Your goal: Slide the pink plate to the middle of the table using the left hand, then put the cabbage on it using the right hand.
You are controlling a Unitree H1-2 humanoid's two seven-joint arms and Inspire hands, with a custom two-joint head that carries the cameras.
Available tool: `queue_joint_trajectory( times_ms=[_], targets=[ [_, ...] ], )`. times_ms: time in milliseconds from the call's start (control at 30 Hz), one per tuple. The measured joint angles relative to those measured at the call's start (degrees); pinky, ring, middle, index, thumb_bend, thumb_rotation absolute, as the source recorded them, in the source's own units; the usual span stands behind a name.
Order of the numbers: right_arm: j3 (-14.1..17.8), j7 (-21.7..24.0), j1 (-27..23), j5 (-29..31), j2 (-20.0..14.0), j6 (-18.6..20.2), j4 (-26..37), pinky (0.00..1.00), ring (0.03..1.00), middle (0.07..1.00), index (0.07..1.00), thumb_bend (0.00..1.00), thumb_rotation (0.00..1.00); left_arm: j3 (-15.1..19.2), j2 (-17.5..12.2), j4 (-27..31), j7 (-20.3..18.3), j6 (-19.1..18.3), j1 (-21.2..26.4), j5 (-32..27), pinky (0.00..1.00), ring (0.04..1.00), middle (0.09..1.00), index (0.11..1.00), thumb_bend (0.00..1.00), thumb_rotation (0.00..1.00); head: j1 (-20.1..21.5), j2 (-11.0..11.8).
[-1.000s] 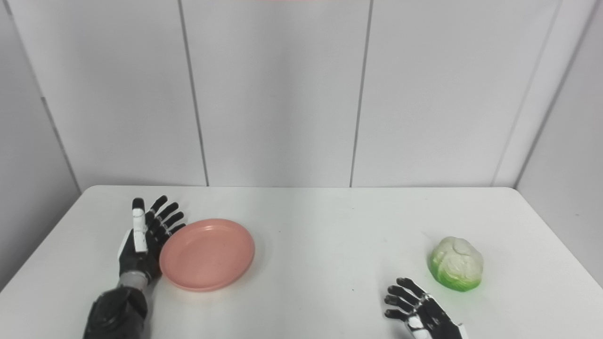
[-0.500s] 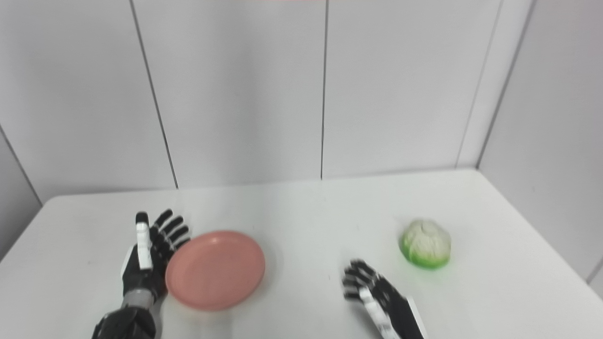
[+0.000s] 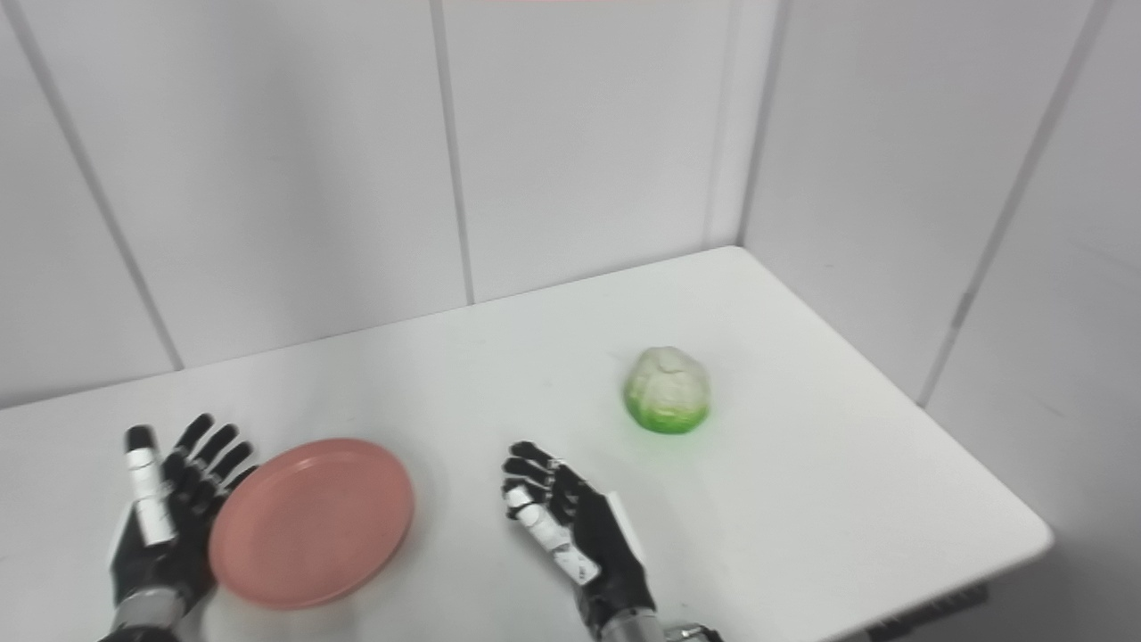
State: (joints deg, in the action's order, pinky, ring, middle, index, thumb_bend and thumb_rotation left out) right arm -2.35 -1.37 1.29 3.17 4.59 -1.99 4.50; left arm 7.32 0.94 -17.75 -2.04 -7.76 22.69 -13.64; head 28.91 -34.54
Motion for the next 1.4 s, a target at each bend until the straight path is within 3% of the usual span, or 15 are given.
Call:
queue_joint_trajectory(
  times_ms=[200,367,533,667,767,867,1067,1200,1267,1400],
  targets=[
    [0.17,-2.34,0.17,-2.77,0.62,-0.94,0.33,0.71,0.778,0.845,0.854,0.71,0.68,-0.45,-0.75,-1.24,-1.40,0.83,0.42,0.05,0.75,0.849,0.860,0.858,0.89,0.98,-0.70,-0.97],
    [-1.48,-6.04,1.04,-15.05,0.57,-0.64,2.17,0.67,0.781,0.830,0.824,0.73,0.66,-1.04,-0.46,-0.39,-1.40,0.55,0.15,0.06,0.76,0.848,0.862,0.861,0.87,0.99,-2.28,-1.41],
    [-1.89,-6.49,1.23,-26.93,-0.83,2.91,12.69,0.70,0.804,0.842,0.821,0.87,0.63,-1.50,-0.43,1.30,-1.37,-0.47,-0.65,0.12,0.78,0.849,0.861,0.861,0.87,0.99,-4.21,-1.76],
    [-1.46,-3.43,-1.38,-34.05,-5.59,6.12,20.57,0.73,0.834,0.866,0.834,0.97,0.63,-1.50,-0.51,1.66,-1.28,-1.47,-0.72,0.18,0.76,0.847,0.858,0.858,0.85,1.00,-4.83,-1.67],
    [-0.86,0.69,-3.21,-37.26,-9.22,10.01,23.35,0.72,0.834,0.861,0.838,0.99,0.60,-1.66,-0.47,2.16,-1.23,-1.64,-1.01,0.72,0.77,0.840,0.848,0.855,0.83,1.00,-5.27,-1.50],
    [-0.58,6.28,-5.84,-38.89,-13.49,12.75,24.57,0.73,0.844,0.872,0.870,1.00,0.64,-1.66,-0.16,2.32,-0.94,-1.71,-1.10,1.09,0.77,0.840,0.846,0.856,0.82,1.00,-5.62,-1.06],
    [1.55,13.22,-13.57,-41.79,-23.85,13.14,26.00,0.73,0.859,0.901,0.922,1.00,0.72,-2.18,0.72,2.64,0.29,-2.17,-1.35,1.53,0.77,0.824,0.831,0.852,0.81,0.97,-6.15,-0.70],
    [2.92,18.19,-18.66,-42.62,-30.50,13.41,24.87,0.67,0.830,0.891,0.919,1.00,0.58,-2.61,1.50,2.84,0.69,-2.49,-1.35,2.34,0.78,0.827,0.831,0.850,0.78,0.95,-6.50,-0.35],
    [3.29,19.65,-21.42,-43.61,-32.78,13.51,23.02,0.70,0.859,0.897,0.921,1.00,0.52,-2.65,1.84,2.80,0.79,-2.44,-1.32,2.50,0.76,0.820,0.823,0.842,0.78,0.94,-6.50,-0.35],
    [1.41,23.95,-25.71,-47.21,-37.27,13.58,16.89,0.72,0.875,0.911,0.920,1.00,0.46,-2.66,2.40,2.77,1.40,-2.16,-1.30,2.80,0.75,0.816,0.820,0.842,0.78,0.93,-7.46,-0.18]
  ],
)
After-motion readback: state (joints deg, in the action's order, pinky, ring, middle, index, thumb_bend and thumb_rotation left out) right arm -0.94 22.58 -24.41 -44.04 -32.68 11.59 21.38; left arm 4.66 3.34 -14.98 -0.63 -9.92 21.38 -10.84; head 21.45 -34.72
